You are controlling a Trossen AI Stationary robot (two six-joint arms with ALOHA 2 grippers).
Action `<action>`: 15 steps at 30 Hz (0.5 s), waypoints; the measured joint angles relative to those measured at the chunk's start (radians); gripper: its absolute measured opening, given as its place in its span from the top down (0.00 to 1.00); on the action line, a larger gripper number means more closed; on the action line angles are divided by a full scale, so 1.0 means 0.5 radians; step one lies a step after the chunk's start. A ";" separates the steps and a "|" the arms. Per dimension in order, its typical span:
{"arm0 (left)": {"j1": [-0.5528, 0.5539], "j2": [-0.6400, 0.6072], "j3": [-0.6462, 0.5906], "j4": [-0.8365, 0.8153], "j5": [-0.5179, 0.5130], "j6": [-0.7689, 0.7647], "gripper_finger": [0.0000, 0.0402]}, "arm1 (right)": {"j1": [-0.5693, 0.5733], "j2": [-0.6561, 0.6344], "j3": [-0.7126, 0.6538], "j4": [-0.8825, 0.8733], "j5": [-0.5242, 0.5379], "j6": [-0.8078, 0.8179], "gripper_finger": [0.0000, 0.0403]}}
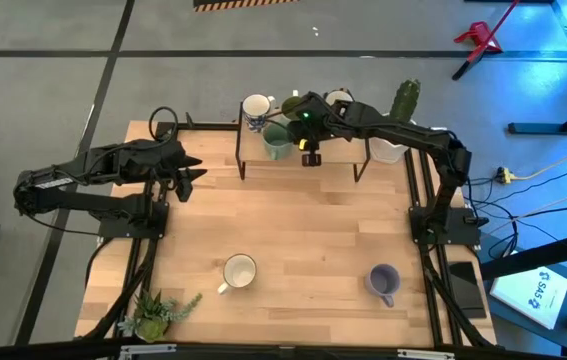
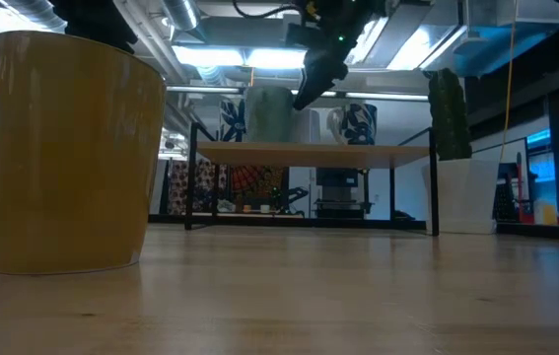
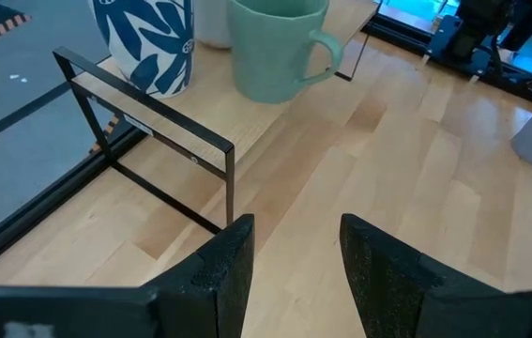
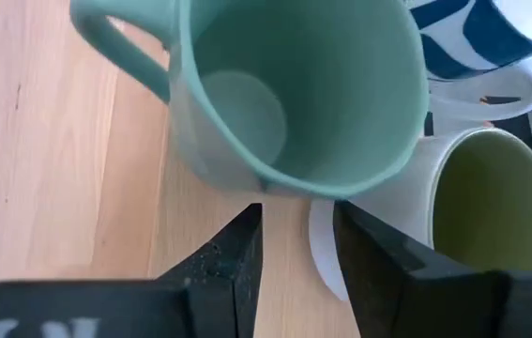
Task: Place coffee mugs
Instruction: Put the green mug on the shelf
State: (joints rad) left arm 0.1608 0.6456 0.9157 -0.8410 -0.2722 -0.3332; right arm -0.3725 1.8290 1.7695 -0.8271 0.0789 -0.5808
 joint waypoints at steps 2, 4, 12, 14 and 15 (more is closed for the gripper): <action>0.000 0.001 0.000 -0.001 0.000 0.001 0.62 | 0.000 0.000 0.000 0.040 -0.001 0.000 0.70; 0.000 0.000 0.000 -0.003 -0.002 0.001 0.62 | 0.000 0.000 0.000 0.081 -0.003 0.000 0.70; 0.000 0.000 0.000 -0.008 -0.008 0.003 0.62 | 0.000 0.001 0.000 0.284 -0.003 0.010 0.70; 0.000 0.000 0.000 -0.008 -0.008 0.003 0.62 | 0.000 0.001 0.000 0.318 -0.002 -0.017 0.70; 0.000 0.000 0.000 -0.008 -0.009 0.003 0.62 | 0.000 0.001 0.000 0.322 -0.003 -0.062 0.70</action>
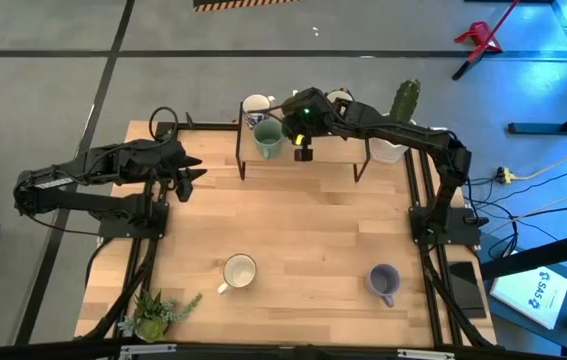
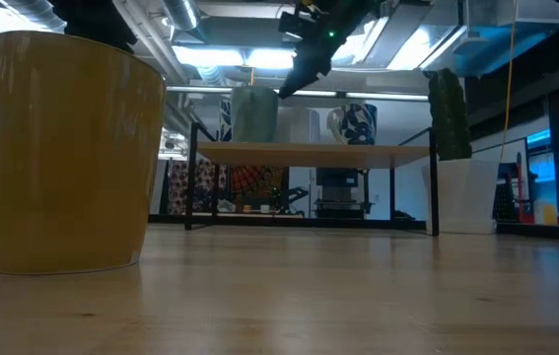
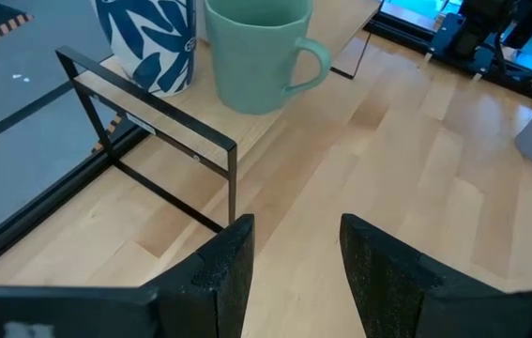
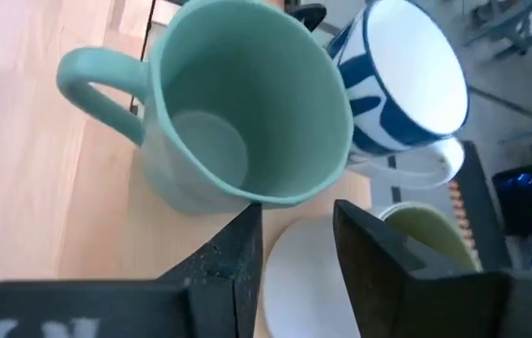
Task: Place coffee mugs
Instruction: Put the green mug on the shelf, then put the blue mug on the shelf
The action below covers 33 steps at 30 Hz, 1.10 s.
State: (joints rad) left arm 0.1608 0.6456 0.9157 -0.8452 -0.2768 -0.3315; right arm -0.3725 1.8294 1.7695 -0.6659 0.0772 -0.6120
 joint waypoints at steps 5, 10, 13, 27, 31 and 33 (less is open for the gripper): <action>0.000 0.000 0.000 -0.002 -0.001 0.000 0.62 | 0.000 -0.015 0.000 -0.126 -0.047 0.016 0.70; 0.000 0.001 0.000 -0.002 -0.020 0.001 0.62 | 0.033 0.035 0.002 -0.161 -0.076 0.116 0.70; 0.000 0.001 0.000 -0.003 -0.022 0.001 0.62 | 0.062 0.110 -0.002 -0.130 -0.088 0.113 0.70; 0.000 0.001 0.000 -0.003 -0.023 0.001 0.62 | 0.077 0.148 -0.001 0.155 -0.002 0.056 0.70; 0.001 0.000 0.000 -0.003 -0.023 0.001 0.62 | 0.077 0.177 -0.002 0.233 -0.036 0.057 0.70; 0.001 0.001 0.000 -0.003 -0.023 0.000 0.62 | 0.077 0.184 0.001 0.259 -0.024 0.058 0.70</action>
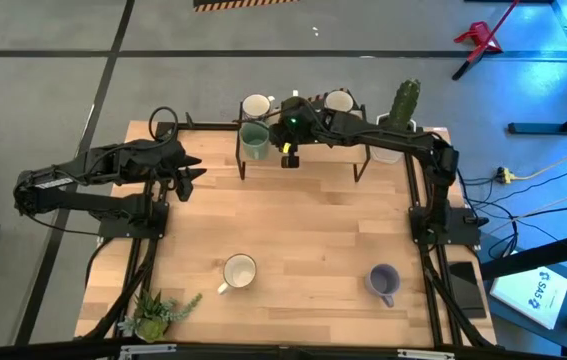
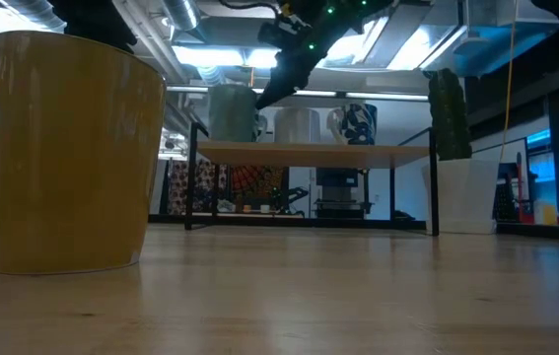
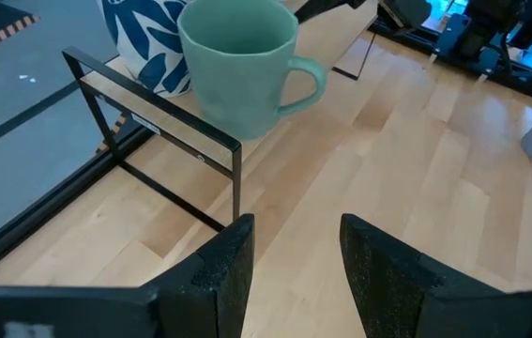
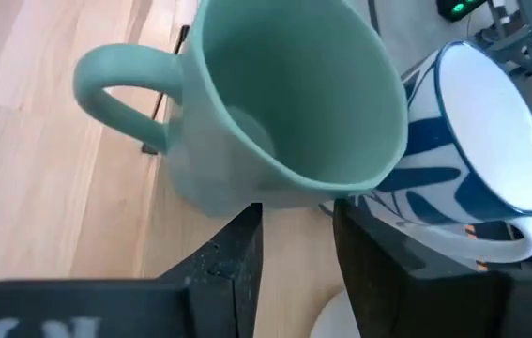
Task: Place coffee mugs
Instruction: Put the blue mug on the shelf
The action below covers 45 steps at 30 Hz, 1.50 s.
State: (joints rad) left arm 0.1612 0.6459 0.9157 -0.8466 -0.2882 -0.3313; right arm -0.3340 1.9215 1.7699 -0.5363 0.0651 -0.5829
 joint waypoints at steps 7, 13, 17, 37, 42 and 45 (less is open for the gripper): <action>-0.001 -0.001 0.000 0.000 0.001 0.000 0.62 | 0.000 -0.031 0.043 -0.075 0.060 -0.015 0.70; 0.000 0.000 0.000 0.003 0.002 -0.002 0.62 | 0.000 -0.035 0.281 -0.187 0.171 -0.102 0.70; 0.000 0.000 0.000 0.011 0.002 -0.002 0.62 | 0.000 -0.035 0.463 -0.190 0.245 -0.186 0.70; 0.000 0.002 0.000 0.422 -0.077 -0.058 0.62 | -0.240 -0.204 1.135 -1.010 0.417 -0.109 0.68; 0.001 0.004 0.000 0.503 -0.102 -0.068 0.62 | -0.362 -0.210 1.133 -1.299 0.156 -0.144 0.63; 0.000 0.006 0.000 0.555 -0.101 -0.069 0.62 | -0.414 -0.213 1.133 -1.526 0.003 -0.099 0.58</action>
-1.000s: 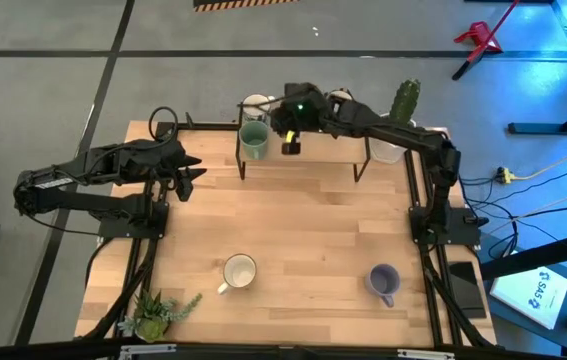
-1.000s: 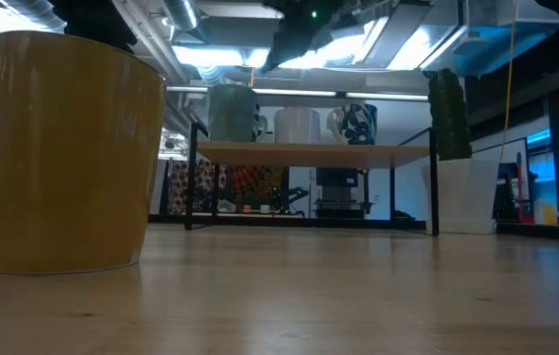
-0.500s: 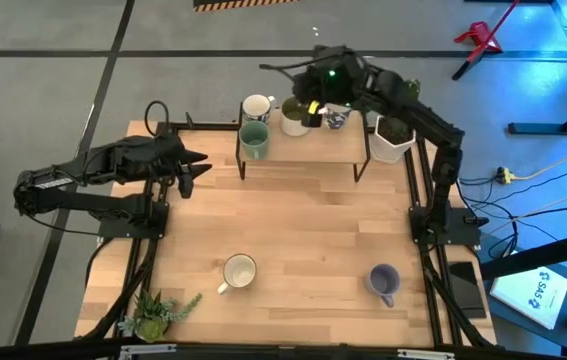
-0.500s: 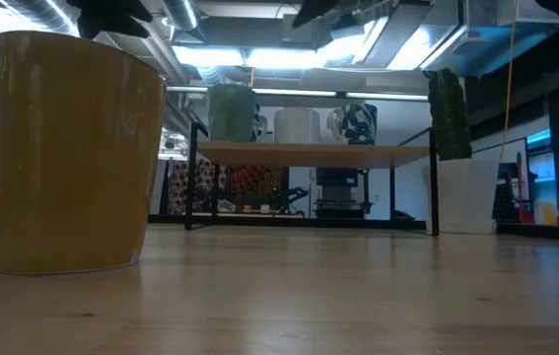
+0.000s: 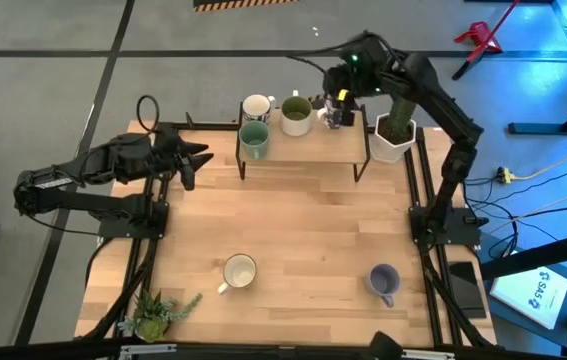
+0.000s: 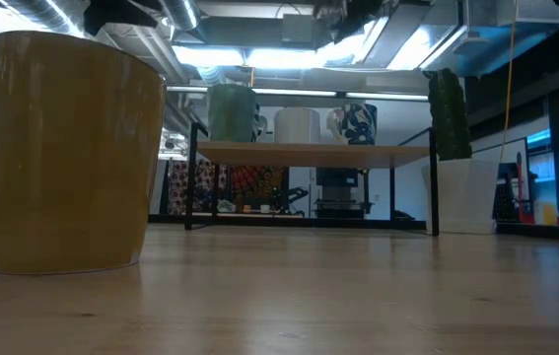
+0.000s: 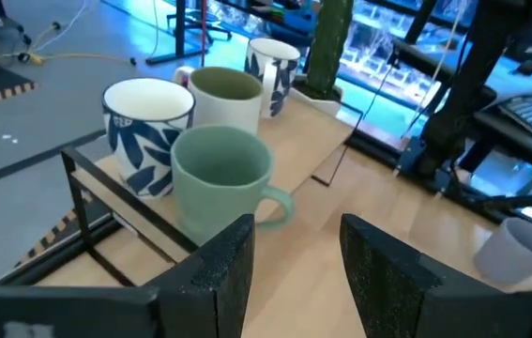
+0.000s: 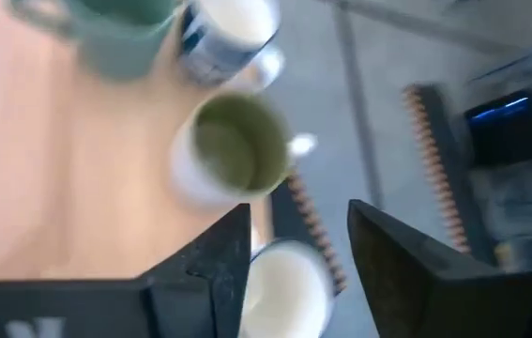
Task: Place coffee mugs
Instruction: Put the blue mug on the shelf
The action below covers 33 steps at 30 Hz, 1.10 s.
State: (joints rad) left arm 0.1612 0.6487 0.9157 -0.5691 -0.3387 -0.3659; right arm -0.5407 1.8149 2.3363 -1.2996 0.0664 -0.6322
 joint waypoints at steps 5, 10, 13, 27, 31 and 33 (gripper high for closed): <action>0.000 0.000 0.000 0.010 0.068 -0.089 0.62 | 0.021 -0.011 0.000 -0.357 -0.061 0.081 0.54; 0.000 0.000 0.000 0.009 0.139 -0.093 0.62 | 0.167 -0.035 -0.033 -0.523 -0.033 0.217 0.55; 0.001 0.000 0.000 0.007 0.139 -0.090 0.62 | 0.304 -0.090 -0.076 -0.535 0.015 0.275 0.57; 0.001 -0.002 0.000 0.000 0.641 -0.093 0.62 | 0.791 -0.578 -0.961 -0.483 0.252 0.909 0.59; 0.000 -0.002 0.000 0.000 0.645 -0.091 0.62 | 0.910 -0.779 -1.268 -0.382 0.255 1.164 0.59; 0.000 -0.002 0.000 -0.008 0.645 -0.087 0.62 | 0.963 -0.871 -1.395 -0.388 0.251 1.292 0.59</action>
State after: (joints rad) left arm 0.1612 0.6476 0.9157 -0.5730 -0.0162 -0.4095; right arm -0.0593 1.3793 1.6387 -1.4934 0.1917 0.0138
